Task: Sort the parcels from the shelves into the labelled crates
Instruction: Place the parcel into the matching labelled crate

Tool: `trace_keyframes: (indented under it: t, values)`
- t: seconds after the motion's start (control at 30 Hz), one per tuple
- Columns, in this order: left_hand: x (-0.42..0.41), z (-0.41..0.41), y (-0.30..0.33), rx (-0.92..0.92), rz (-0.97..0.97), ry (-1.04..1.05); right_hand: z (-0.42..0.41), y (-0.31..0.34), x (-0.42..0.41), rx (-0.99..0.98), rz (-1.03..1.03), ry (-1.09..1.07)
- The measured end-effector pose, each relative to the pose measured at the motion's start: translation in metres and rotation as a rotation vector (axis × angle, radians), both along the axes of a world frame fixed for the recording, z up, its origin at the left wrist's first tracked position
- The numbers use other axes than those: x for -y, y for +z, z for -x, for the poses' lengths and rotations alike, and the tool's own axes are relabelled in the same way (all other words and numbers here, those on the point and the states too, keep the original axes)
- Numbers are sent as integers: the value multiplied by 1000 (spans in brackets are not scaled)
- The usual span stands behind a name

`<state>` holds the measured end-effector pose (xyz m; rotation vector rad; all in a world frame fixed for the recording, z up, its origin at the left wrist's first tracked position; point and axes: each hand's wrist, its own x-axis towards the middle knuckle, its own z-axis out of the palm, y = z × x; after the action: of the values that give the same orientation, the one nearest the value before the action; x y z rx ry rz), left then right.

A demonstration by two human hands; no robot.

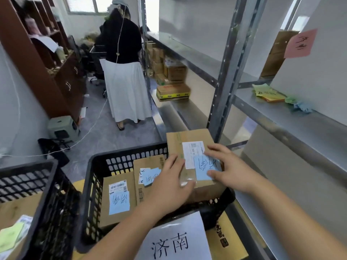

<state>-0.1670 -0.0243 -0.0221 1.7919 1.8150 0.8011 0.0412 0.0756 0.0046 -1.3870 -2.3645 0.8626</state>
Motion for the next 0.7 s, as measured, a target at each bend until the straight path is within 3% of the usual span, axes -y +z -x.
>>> trace_keyframes:
  t: [0.27,0.47,0.7]
  values:
    - [-63,11,-55,33,102,5,10,-58,-66,108,109,-18]
    - [-72,19,-91,12,244,17,39,-85,-66,237,155,63]
    - [-93,-1,-103,-217,356,80,51,-105,-83,324,198,99]
